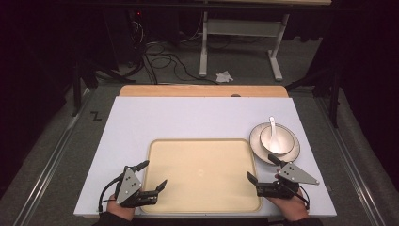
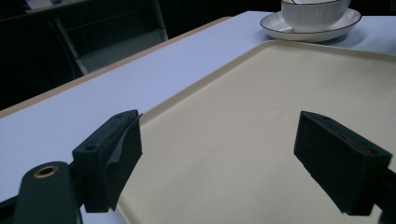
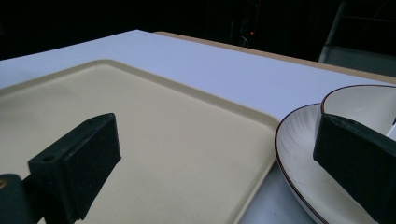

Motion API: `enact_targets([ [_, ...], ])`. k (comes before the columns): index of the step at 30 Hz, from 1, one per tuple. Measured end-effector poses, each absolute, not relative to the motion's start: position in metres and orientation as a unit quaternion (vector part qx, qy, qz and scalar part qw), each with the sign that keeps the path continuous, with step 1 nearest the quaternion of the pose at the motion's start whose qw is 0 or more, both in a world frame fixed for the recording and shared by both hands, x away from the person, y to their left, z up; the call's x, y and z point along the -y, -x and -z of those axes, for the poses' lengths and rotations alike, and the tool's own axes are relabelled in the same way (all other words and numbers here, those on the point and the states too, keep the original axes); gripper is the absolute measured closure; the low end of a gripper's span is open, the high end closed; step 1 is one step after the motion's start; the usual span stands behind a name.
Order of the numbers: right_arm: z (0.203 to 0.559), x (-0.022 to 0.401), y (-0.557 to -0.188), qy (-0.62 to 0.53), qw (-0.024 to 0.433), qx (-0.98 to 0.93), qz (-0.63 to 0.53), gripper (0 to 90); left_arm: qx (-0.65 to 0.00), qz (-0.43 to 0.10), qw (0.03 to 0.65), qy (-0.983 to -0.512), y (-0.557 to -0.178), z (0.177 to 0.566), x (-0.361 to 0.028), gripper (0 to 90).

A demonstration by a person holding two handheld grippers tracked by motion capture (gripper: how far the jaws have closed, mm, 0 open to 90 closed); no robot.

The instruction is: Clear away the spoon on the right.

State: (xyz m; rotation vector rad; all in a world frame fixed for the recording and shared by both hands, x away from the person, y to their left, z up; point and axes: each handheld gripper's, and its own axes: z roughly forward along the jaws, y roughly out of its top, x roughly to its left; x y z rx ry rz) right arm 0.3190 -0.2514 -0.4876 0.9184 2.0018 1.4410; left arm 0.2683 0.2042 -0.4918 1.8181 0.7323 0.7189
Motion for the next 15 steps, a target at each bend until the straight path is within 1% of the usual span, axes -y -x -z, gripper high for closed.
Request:
enact_targets([
  [3, 0.4873, 0.2527, -0.3189, -0.343, 0.252, -0.734, -0.529, 2.5, -0.303, -0.297, 0.503, -0.753, -0.2683, 0.4917, -0.2042, 15.8],
  [9, 0.4859, 0.2567, -0.3194, -0.352, 0.251, -0.728, -0.531, 7.7, -0.302, -0.298, 0.505, -0.752, -0.268, 0.4914, -0.2045, 15.9],
  [11, 0.4847, 0.2588, -0.3186, -0.355, 0.255, -0.724, -0.534, 16.7, -0.301, -0.298, 0.505, -0.752, -0.2677, 0.4913, -0.2045, 15.8],
  [12, 0.4847, 0.2588, -0.3186, -0.355, 0.255, -0.724, -0.534, 16.7, -0.301, -0.298, 0.505, -0.752, -0.2676, 0.4912, -0.2044, 15.8],
  [13, 0.4834, 0.2604, -0.3177, -0.356, 0.253, -0.722, -0.537, 22.6, -0.3, -0.298, 0.506, -0.752, -0.2673, 0.491, -0.2042, 15.8],
  [14, 0.4834, 0.2604, -0.3177, -0.356, 0.253, -0.722, -0.537, 22.6, -0.3, -0.298, 0.506, -0.752, -0.2673, 0.491, -0.2042, 15.8],
  [15, 0.4828, 0.2612, -0.3176, -0.357, 0.255, -0.72, -0.537, 25.2, -0.3, -0.298, 0.506, -0.752, -0.2674, 0.491, -0.2041, 15.8],
])
